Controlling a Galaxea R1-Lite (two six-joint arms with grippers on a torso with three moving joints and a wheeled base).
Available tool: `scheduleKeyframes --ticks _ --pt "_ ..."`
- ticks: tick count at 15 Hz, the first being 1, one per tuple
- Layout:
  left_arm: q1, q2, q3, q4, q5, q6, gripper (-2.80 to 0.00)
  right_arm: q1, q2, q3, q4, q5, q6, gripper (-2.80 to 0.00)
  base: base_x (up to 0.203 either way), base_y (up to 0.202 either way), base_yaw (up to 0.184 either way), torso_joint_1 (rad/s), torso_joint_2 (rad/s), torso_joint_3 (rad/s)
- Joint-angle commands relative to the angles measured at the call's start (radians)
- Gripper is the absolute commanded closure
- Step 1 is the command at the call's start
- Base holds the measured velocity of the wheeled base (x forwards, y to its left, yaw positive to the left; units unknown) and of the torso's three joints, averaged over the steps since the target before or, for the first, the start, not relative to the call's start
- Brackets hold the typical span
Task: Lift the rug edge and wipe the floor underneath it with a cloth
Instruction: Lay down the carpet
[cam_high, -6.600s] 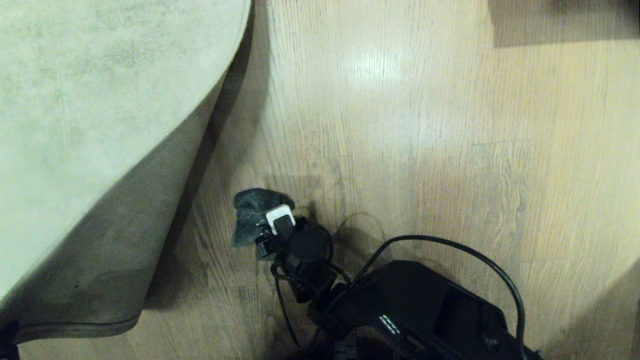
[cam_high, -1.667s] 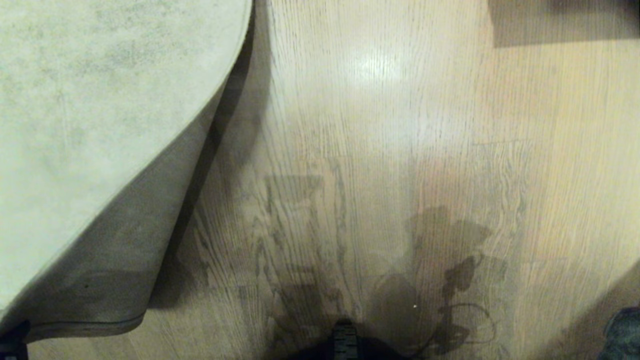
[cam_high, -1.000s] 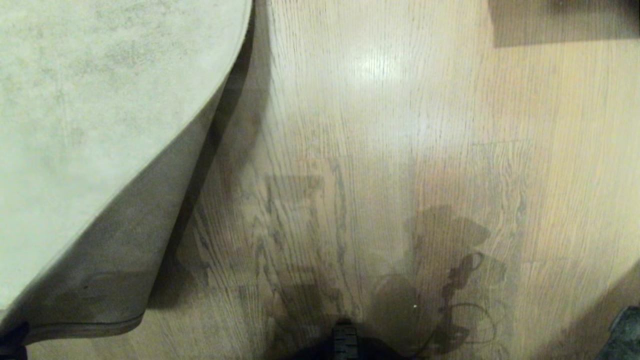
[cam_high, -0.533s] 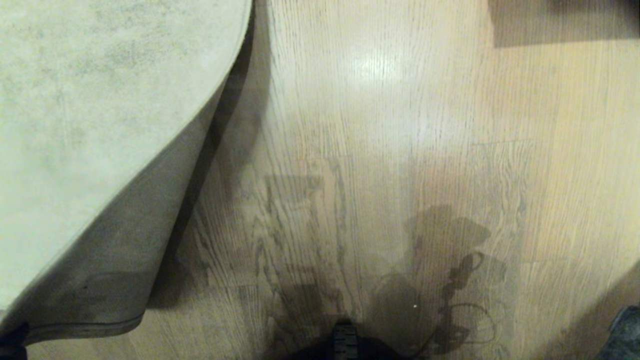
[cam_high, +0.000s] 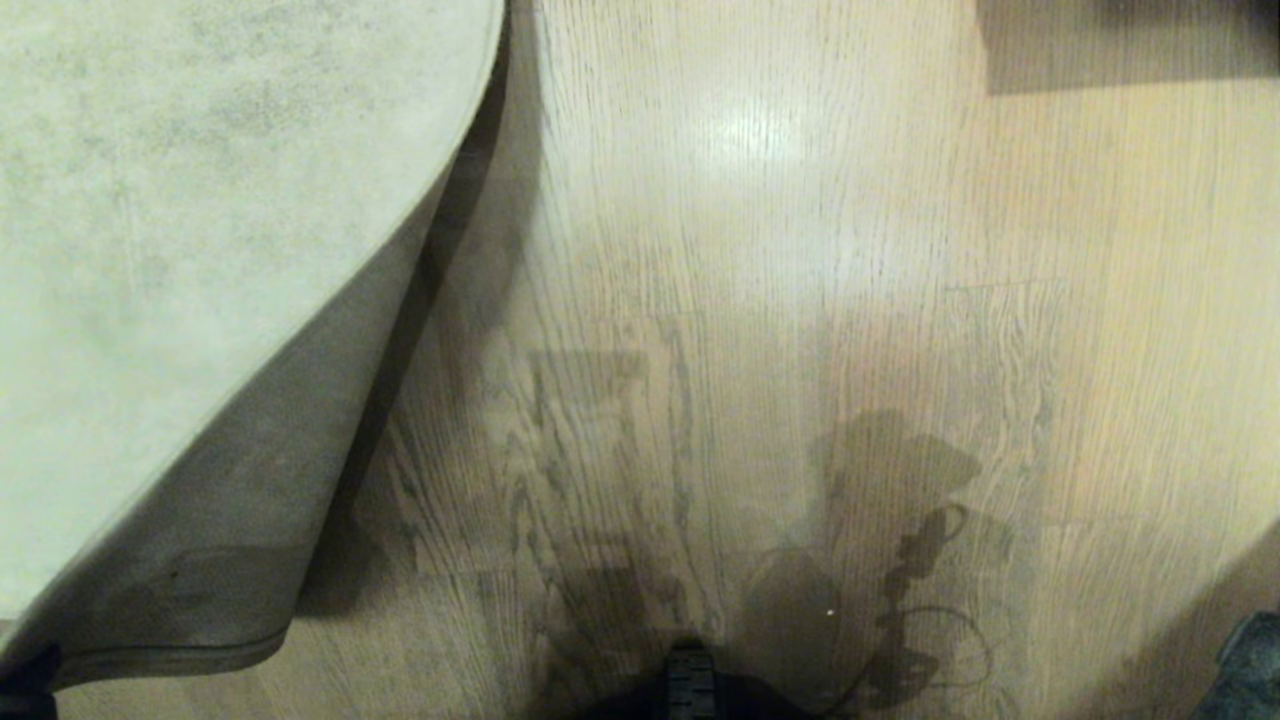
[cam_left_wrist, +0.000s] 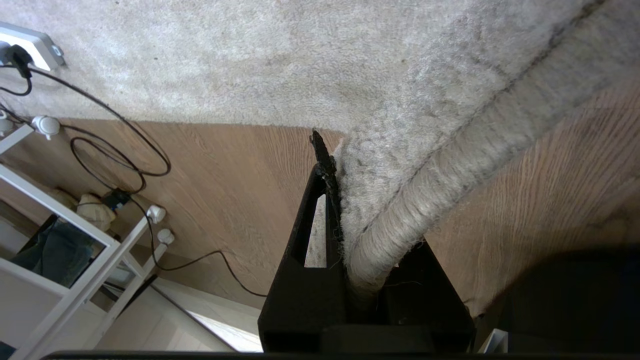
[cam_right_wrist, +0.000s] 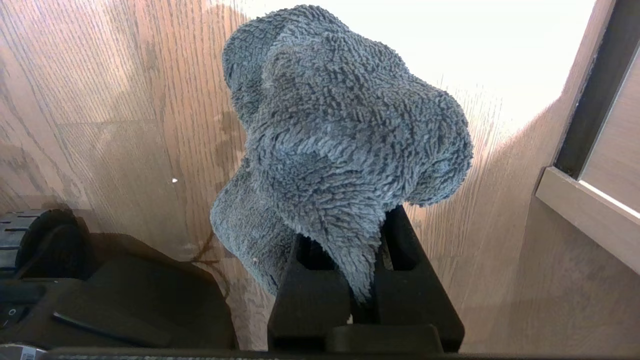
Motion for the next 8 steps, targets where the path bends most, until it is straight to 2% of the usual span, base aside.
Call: scheduleKeyframes --ticks 1,8 --pt "-0.006 0.001 0.002 -0.003 0.0 0.001 0.0 0.0 0.002 0.0 0.0 -0.001 -0.001 0.0 0.0 0.0 0.0 0.0 0.0 0.0" --pt "-0.016 0.001 0.014 -0.011 0.006 -0.002 0.0 0.0 0.002 0.0 0.0 -0.001 -0.001 0.0 0.0 0.0 0.0 0.0 0.0 0.0"
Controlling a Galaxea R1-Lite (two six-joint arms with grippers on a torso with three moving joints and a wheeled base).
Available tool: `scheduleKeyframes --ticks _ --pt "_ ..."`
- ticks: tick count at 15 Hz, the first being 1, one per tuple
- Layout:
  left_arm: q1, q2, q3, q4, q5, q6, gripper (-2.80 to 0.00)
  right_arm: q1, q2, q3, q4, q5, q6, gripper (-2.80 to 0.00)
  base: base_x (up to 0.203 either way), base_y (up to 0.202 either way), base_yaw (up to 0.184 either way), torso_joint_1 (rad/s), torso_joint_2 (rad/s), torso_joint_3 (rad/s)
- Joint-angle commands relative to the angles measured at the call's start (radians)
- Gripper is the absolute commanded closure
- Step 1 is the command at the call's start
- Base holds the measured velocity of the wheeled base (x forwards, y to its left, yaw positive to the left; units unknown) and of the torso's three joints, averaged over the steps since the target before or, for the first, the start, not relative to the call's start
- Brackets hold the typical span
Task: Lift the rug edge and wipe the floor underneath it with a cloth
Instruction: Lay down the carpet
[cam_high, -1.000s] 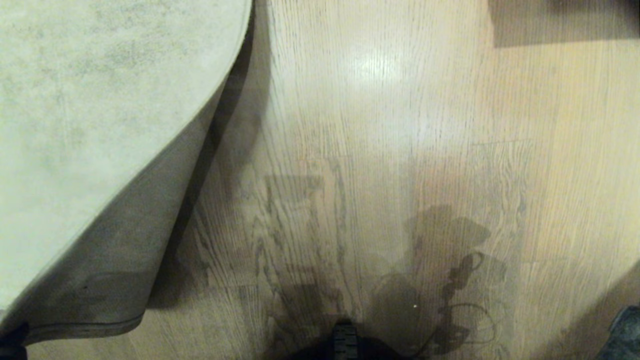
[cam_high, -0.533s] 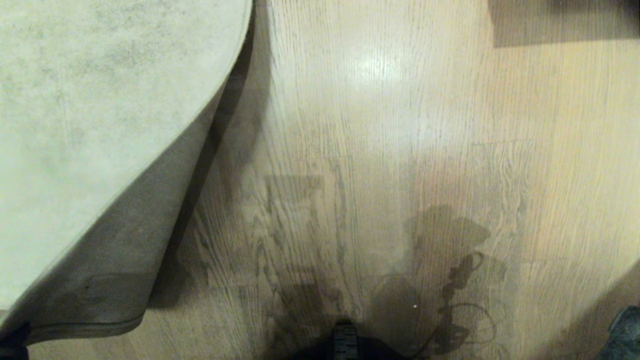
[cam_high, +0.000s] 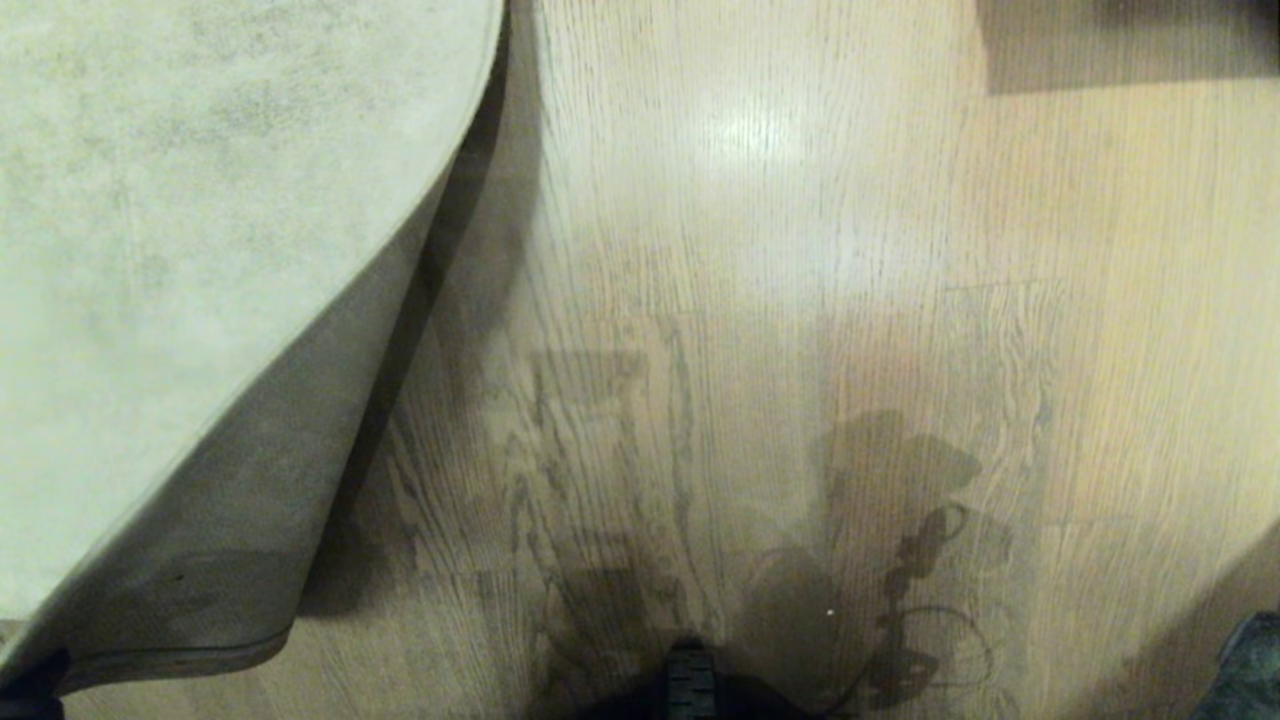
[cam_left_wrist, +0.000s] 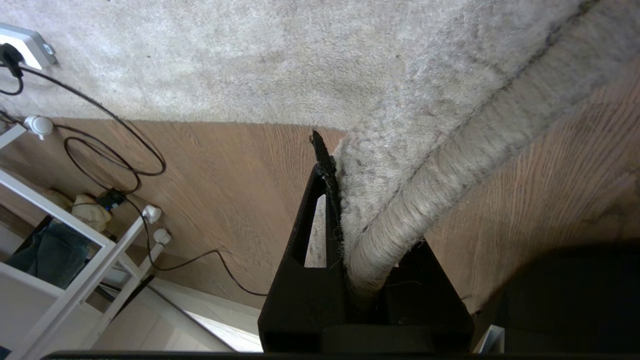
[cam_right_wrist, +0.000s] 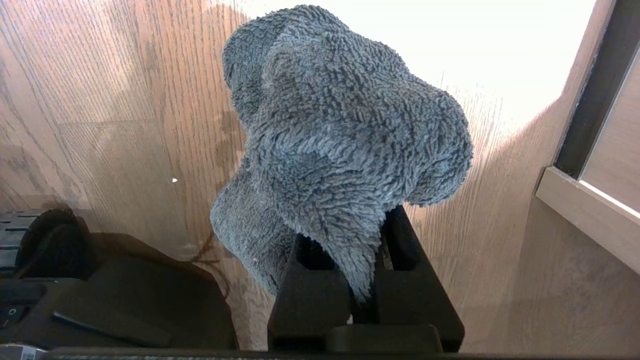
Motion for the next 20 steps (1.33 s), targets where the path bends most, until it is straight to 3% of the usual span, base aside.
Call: scheduleKeyframes --ticks 1,20 --pt "0.001 -0.001 -0.001 -0.003 -0.001 0.001 0.0 0.0 0.002 0.0 0.0 -0.001 -0.001 0.0 0.0 0.0 0.0 0.0 0.0 0.0" --pt "-0.002 -0.011 0.033 -0.002 -0.012 0.006 0.0 0.0 0.002 0.001 0.0 -0.001 -0.001 0.0 0.0 0.0 0.0 0.0 0.0 0.0"
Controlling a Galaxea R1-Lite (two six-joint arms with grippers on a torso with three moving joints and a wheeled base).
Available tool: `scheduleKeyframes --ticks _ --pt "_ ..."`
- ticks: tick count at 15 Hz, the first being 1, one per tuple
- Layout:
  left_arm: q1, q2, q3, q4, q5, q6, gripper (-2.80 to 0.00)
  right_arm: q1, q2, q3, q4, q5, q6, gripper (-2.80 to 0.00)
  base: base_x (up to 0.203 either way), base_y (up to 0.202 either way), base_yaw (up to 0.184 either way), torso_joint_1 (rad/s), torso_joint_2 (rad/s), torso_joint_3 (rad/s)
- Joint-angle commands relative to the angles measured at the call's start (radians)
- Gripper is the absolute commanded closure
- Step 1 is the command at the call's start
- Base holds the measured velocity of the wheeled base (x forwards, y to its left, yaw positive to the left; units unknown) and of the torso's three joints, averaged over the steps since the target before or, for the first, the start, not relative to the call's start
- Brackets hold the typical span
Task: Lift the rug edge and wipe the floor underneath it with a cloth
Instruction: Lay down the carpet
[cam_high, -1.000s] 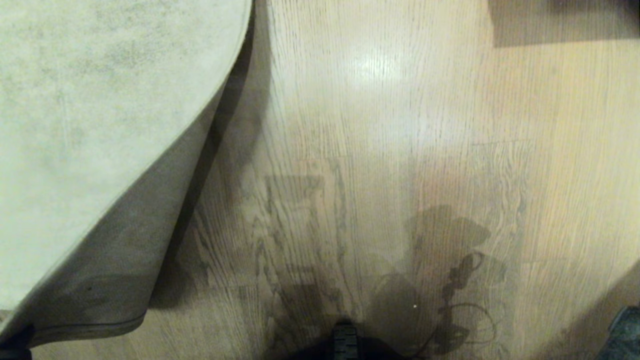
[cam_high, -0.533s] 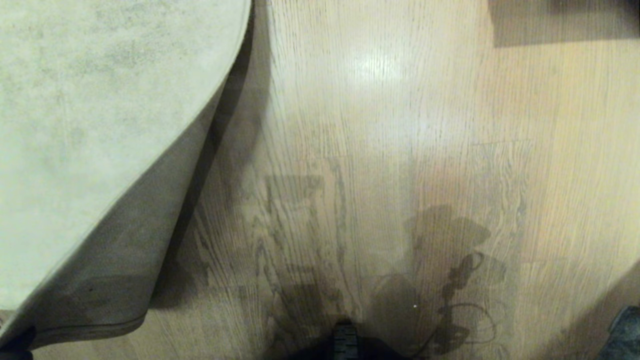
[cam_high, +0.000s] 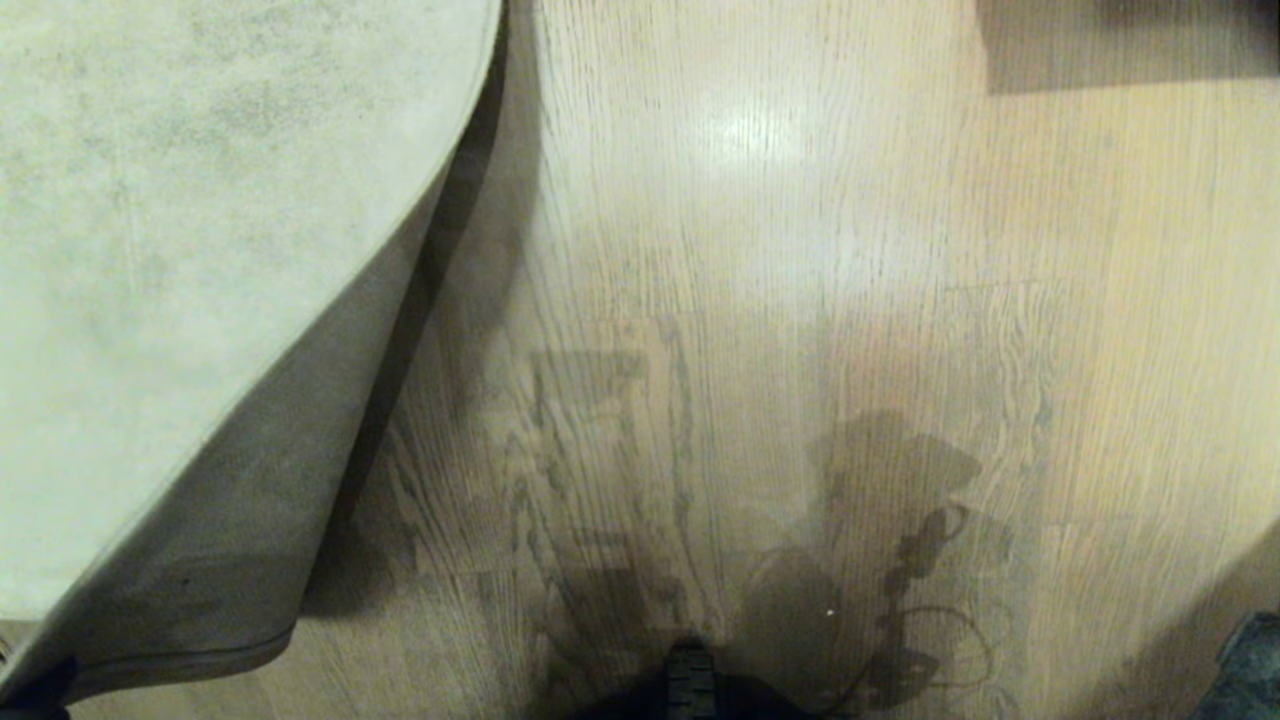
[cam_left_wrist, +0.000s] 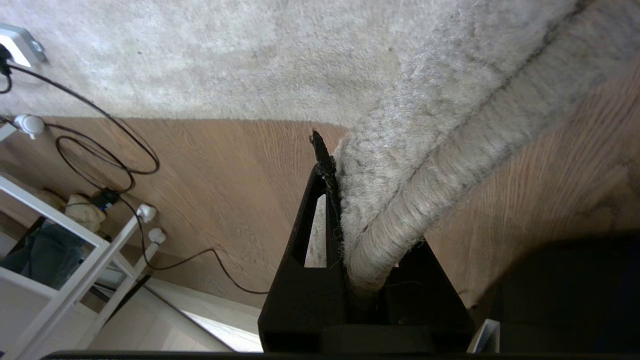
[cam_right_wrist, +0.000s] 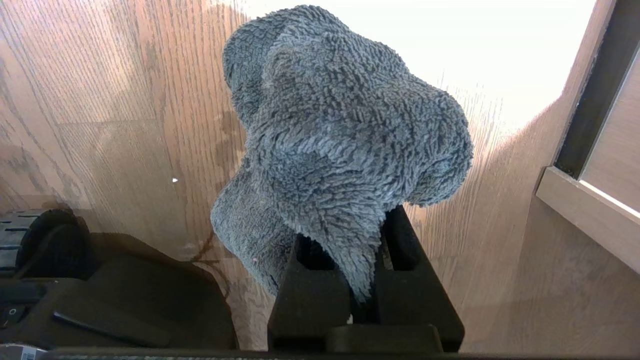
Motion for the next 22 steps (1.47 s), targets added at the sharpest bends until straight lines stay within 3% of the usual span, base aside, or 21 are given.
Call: scheduleKeyframes --ticks 1,9,10,16,22 --pt "0.001 -0.012 0.02 -0.006 -0.002 0.004 0.0 0.0 0.001 0.0 0.001 -0.001 -0.001 0.0 0.0 0.0 0.0 0.0 0.0 0.0" --pt "-0.07 -0.055 0.027 -0.002 0.009 0.001 0.0 0.0 0.001 0.0 0.001 -0.001 -0.001 0.0 0.0 0.0 0.0 0.0 0.0 0.0" --pt "-0.077 -0.053 0.027 0.002 0.007 0.002 -2.8 0.0 0.001 0.0 0.001 -0.001 -0.001 0.0 0.0 0.0 0.0 0.0 0.0 0.0" --pt "-0.174 -0.05 0.027 -0.006 0.01 -0.011 -2.8 0.0 0.001 0.0 0.002 -0.001 -0.001 0.0 0.0 0.0 0.0 0.0 0.0 0.0" --pt "-0.241 -0.053 0.027 -0.127 0.009 -0.021 -2.8 0.0 0.001 0.0 0.001 -0.001 -0.001 0.0 0.0 0.0 0.0 0.0 0.0 0.0"
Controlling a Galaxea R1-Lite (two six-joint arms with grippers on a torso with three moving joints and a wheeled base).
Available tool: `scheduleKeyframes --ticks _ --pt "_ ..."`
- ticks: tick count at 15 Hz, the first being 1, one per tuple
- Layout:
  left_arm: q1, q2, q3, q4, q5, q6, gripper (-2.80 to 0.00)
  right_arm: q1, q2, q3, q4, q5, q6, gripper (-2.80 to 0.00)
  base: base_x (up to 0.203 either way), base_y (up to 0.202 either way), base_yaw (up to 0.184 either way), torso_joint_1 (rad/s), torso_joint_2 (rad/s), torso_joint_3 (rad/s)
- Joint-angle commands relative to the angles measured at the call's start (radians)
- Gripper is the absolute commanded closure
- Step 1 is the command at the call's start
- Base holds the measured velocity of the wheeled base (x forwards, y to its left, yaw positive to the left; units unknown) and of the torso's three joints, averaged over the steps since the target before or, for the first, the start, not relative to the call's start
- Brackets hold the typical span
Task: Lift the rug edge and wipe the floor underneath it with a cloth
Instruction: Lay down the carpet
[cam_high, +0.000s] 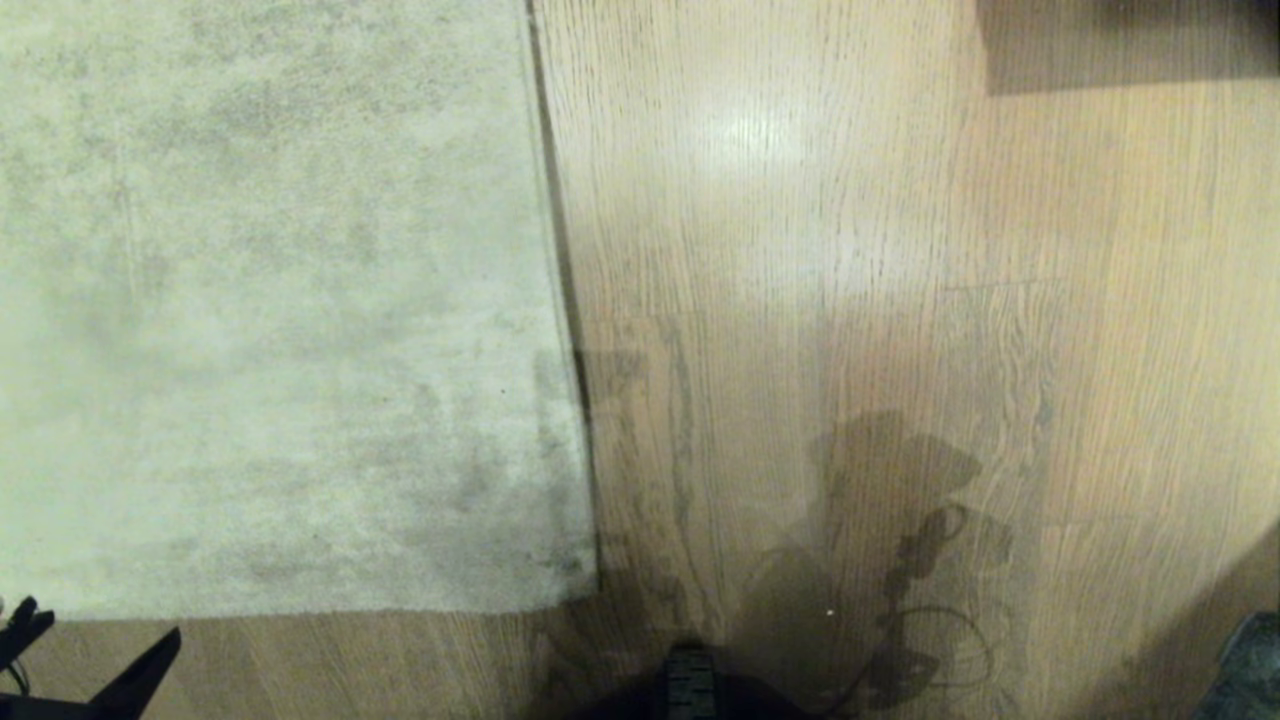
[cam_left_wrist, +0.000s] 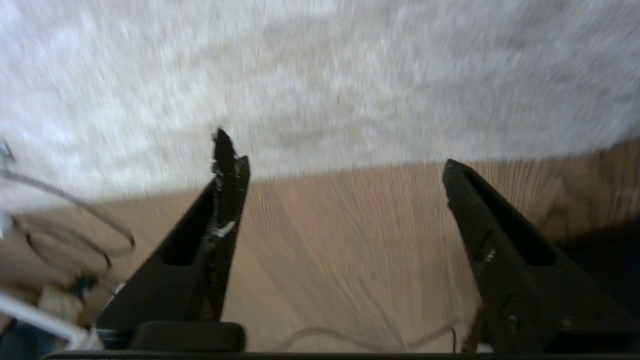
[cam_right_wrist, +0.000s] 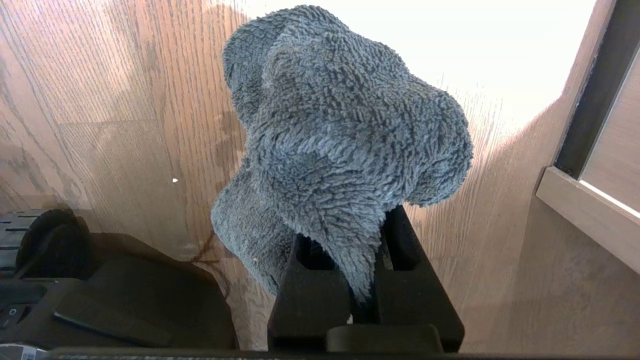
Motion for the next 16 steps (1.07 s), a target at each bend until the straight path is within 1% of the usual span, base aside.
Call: scheduleKeyframes --ticks 1,3,5,6,8,10,14,16 --pt "-0.025 -0.001 0.0 -0.018 -0.001 0.001 -2.8 0.0 0.001 0.0 0.0 -0.001 -0.001 0.0 0.0 0.0 0.0 0.0 0.0 0.0" --pt "-0.058 0.0 0.0 -0.019 -0.001 -0.011 -2.8 0.0 0.001 0.0 0.0 -0.001 -0.001 0.0 0.0 0.0 0.0 0.0 0.0 0.0" --pt "-0.107 0.0 0.0 -0.018 -0.002 -0.03 -2.8 0.0 0.001 0.002 0.0 -0.001 -0.001 0.0 0.0 0.0 0.0 0.0 0.0 0.0" --pt "-0.13 0.001 0.0 -0.016 -0.003 -0.033 0.0 0.0 0.001 0.001 0.002 -0.001 -0.001 0.0 0.0 0.0 0.0 0.0 0.0 0.0" --pt "-0.183 0.01 0.0 0.003 -0.002 -0.033 0.0 0.0 0.001 0.0 0.0 -0.001 -0.001 0.0 0.0 0.0 0.0 0.0 0.0 0.0" --pt "-0.217 0.056 0.0 0.041 -0.004 -0.021 0.0 0.0 0.001 0.0 0.001 -0.001 -0.001 0.0 0.0 0.0 0.0 0.0 0.0 0.0" --pt "-0.298 0.288 0.0 0.066 -0.006 -0.018 0.0 0.0 0.001 0.0 0.0 -0.001 -0.001 0.0 0.0 0.0 0.0 0.0 0.0 0.0" --pt "-0.384 0.43 0.0 0.081 -0.006 -0.018 0.0 0.0 0.001 0.0 0.0 -0.001 -0.001 0.0 0.0 0.0 0.0 0.0 0.0 0.0"
